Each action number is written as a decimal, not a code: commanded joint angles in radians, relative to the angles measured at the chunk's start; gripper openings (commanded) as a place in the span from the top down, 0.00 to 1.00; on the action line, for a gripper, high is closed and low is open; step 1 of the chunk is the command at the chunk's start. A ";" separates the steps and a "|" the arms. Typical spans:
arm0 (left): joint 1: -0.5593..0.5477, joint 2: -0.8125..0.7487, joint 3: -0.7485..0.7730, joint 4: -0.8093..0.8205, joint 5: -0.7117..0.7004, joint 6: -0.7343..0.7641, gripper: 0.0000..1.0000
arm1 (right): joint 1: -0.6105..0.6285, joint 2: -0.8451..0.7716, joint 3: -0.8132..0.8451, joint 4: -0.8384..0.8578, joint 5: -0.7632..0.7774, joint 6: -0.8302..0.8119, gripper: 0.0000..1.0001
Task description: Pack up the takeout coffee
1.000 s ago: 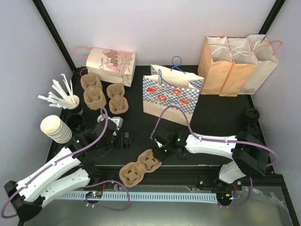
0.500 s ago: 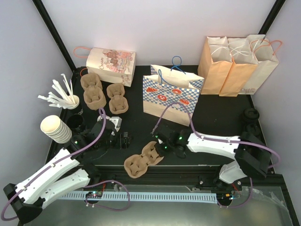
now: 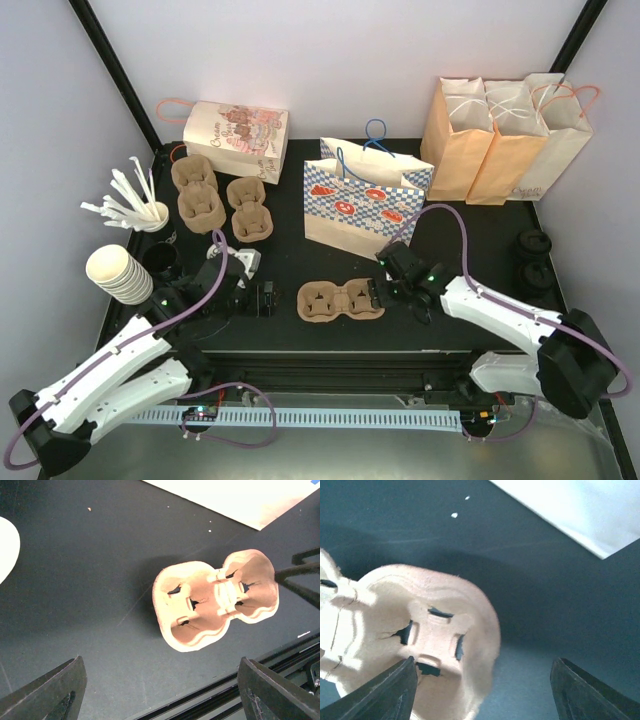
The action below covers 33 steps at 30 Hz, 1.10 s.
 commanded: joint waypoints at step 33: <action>0.011 0.028 -0.009 0.021 -0.043 0.021 0.01 | 0.245 0.354 0.424 -0.252 0.084 0.325 0.03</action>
